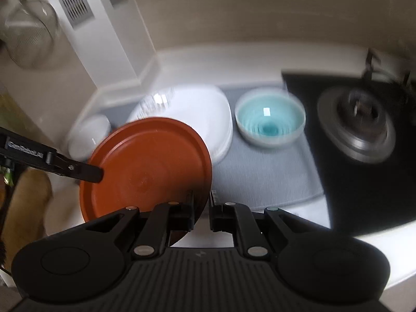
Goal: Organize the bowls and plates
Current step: 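Lower the brown plate onto the white plate stack and open both tools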
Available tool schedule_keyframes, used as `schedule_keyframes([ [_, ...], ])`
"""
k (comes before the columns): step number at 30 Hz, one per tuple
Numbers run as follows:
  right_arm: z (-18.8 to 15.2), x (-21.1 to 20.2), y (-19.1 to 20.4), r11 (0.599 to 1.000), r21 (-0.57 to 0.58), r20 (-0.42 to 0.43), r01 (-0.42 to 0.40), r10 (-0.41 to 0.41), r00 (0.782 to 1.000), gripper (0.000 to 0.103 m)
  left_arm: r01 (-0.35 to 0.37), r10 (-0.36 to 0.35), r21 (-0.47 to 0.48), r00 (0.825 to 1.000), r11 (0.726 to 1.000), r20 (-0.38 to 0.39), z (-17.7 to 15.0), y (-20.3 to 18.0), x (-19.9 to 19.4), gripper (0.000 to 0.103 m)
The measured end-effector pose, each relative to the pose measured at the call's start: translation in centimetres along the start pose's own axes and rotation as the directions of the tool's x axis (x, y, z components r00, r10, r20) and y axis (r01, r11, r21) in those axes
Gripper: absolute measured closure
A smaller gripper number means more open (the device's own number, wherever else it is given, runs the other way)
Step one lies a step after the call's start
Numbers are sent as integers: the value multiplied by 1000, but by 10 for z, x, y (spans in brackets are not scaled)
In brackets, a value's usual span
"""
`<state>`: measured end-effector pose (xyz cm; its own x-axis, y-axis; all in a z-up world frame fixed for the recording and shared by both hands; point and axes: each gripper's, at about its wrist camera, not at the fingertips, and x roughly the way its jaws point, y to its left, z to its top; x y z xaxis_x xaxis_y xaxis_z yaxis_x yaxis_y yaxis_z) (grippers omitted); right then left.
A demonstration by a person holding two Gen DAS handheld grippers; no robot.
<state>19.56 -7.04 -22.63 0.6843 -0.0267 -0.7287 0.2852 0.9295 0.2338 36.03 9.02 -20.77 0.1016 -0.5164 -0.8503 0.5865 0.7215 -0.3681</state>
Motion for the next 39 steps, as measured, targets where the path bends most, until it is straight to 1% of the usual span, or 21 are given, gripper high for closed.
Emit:
schedule_keyframes([
  [2, 13, -12, 6, 1000, -10, 38, -10, 11, 999, 91, -20, 19, 12, 999, 1000, 46, 6, -5, -15, 93],
  [5, 30, -23, 11, 999, -31, 72, -26, 28, 997, 91, -48, 45, 23, 994, 999, 100, 13, -9, -26, 92],
  [7, 38, -25, 15, 998, -46, 85, -31, 35, 996, 91, -60, 58, 18, 992, 998, 115, 19, -8, -29, 92],
  [12, 53, -14, 18, 998, -55, 98, -36, 41, 994, 91, -91, 91, -8, 989, 996, 117, 30, -1, -21, 92],
  [16, 64, 12, 13, 998, -18, 81, -55, 56, 995, 91, -123, 127, -34, 984, 992, 125, 41, 7, -8, 92],
  [18, 71, 31, 8, 998, 12, 70, -54, 53, 996, 91, -109, 117, -84, 988, 991, 100, 51, 17, 2, 92],
  [22, 85, 71, 1, 998, 37, 34, -59, 58, 998, 92, -116, 127, -122, 988, 986, 90, 70, 34, 23, 92],
  [24, 87, 89, -1, 998, 37, 8, -57, 57, 998, 92, -129, 140, -127, 987, 983, 79, 78, 41, 34, 92],
  [26, 87, 104, -2, 998, 36, -2, -48, 48, 999, 92, -141, 153, -122, 984, 982, 92, 85, 46, 45, 92],
  [31, 83, 142, -4, 999, 41, -48, -17, 19, 999, 92, -200, 210, -126, 976, 972, 66, 91, 53, 78, 92],
  [33, 81, 152, -3, 999, 39, -58, -4, 6, 998, 92, -213, 221, -127, 974, 969, 57, 91, 55, 88, 92],
  [39, 76, 172, -5, 999, 25, -87, 22, -20, 996, 92, -218, 227, -118, 971, 969, 70, 90, 57, 99, 92],
])
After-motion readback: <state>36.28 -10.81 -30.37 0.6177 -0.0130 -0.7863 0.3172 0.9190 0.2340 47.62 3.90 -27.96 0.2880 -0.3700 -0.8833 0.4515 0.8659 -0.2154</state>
